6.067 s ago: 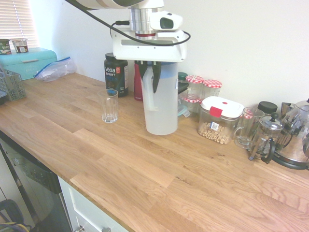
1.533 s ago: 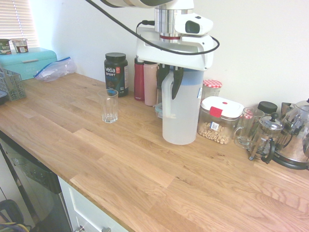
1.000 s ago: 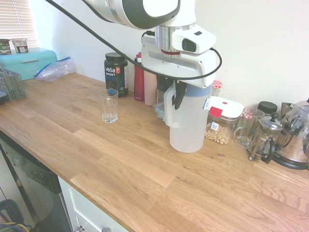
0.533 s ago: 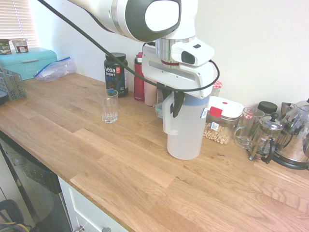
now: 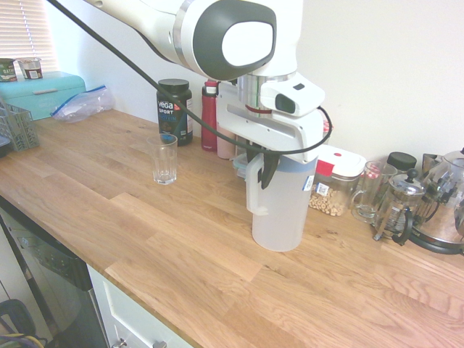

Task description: Pour me some water

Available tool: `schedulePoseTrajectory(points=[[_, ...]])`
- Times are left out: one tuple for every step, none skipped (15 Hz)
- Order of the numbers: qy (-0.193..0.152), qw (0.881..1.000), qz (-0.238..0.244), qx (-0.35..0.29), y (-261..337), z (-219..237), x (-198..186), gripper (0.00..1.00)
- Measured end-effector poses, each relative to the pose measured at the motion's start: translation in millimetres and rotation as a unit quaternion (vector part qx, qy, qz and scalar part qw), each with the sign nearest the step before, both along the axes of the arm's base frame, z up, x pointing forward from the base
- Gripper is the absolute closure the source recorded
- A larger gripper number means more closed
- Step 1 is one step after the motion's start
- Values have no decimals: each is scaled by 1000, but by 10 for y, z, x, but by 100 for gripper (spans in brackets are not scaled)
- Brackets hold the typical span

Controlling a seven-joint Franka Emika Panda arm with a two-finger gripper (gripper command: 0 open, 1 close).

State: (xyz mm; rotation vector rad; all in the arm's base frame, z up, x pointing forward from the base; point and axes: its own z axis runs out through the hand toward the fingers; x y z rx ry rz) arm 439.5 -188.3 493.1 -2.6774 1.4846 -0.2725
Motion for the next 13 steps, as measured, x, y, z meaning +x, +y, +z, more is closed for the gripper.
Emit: schedulePoseTrajectory(points=[[-1, 1000, 0, 0, -8, -5, -2, 0], [-3, 1000, 0, -1, -15, -10, -3, 0], [-5, 1000, 1, -1, -16, -14, 0, 0], [-8, 1000, 1, -1, -17, -10, 4, 0], [-9, 1000, 2, -1, -17, -7, 6, 0], [-11, 1000, 3, -1, -18, -4, 9, 0], [-11, 1000, 4, -2, -18, -2, 9, 0], [-11, 1000, 5, -2, -17, 9, 6, 0], [-10, 1000, 6, -2, -13, 46, -11, 0], [-6, 1000, 5, -3, -10, 130, -42, 0], [1, 1000, 5, -6, 5, 267, -100, 0], [8, 1000, 6, -10, 43, 444, -186, 0], [12, 1000, 9, -13, 109, 624, -290, 0]])
